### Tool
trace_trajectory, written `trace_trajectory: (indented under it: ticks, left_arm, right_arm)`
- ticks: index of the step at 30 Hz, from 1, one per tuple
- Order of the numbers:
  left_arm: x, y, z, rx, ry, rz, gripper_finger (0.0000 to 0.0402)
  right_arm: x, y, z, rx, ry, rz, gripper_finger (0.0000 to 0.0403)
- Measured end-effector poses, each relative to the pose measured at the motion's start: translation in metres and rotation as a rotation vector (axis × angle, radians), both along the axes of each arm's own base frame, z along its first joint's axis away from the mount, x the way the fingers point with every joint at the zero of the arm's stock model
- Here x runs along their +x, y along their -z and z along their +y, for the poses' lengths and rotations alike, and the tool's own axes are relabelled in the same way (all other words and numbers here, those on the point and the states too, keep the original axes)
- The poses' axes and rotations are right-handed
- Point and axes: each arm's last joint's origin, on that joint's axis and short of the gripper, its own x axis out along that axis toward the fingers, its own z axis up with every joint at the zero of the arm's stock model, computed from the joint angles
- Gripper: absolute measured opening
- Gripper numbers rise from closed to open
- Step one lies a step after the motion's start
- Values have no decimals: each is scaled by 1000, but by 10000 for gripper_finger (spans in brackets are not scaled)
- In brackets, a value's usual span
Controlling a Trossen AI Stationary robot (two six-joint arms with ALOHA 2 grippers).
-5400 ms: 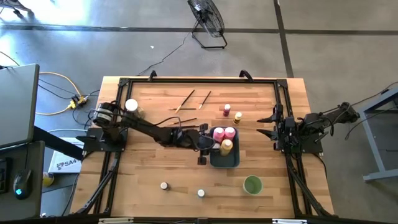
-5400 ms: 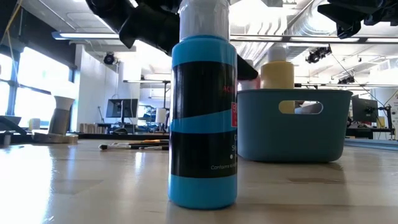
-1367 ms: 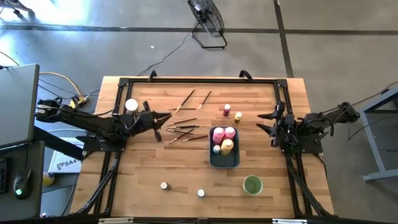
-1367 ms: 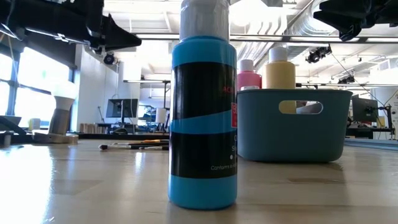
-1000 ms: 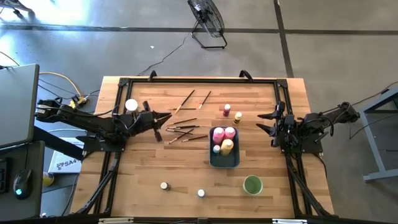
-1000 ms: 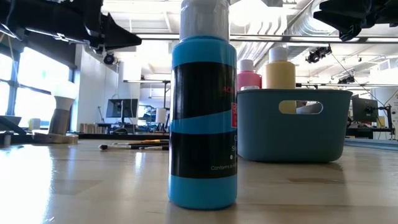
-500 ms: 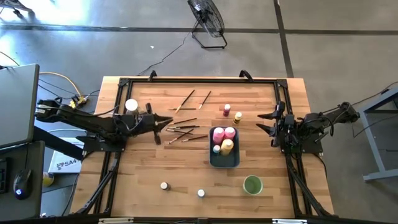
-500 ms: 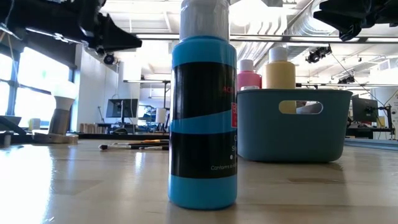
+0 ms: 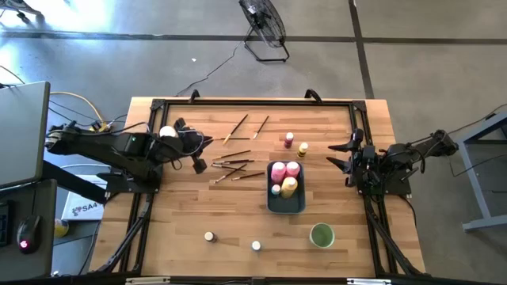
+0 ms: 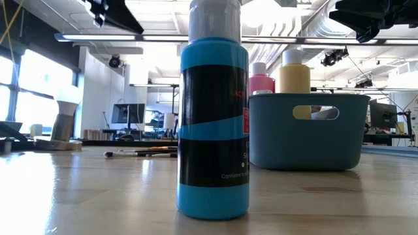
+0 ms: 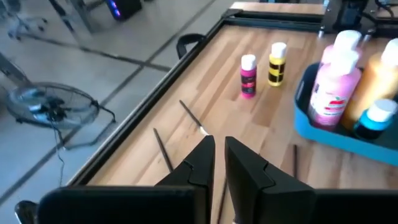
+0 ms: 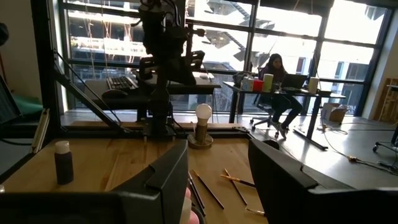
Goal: Pick & Place Paint Supplies
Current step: Put the black and gold paint brush into the green cup
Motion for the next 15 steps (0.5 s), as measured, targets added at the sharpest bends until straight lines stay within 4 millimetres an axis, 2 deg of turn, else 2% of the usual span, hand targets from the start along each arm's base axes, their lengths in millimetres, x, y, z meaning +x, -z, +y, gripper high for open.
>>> trace_trajectory:
  ticks: [4, 6, 10, 15]
  left_arm:
    - [3, -12, 5, -30, -12, 52, 35]
    - [6, -9, 12, -70, -2, 106, 35]
    - [16, 1, 36, -123, -26, 192, 35]
    - [25, 9, 71, -238, 36, 201, 35]
  right_arm:
    - [0, 0, 0, 0, 0, 0, 162]
    - [0, 0, 0, 0, 0, -1, 162]
    - [0, 0, 0, 0, -1, 0, 162]
    - [0, 0, 0, 0, 0, 0, 162]
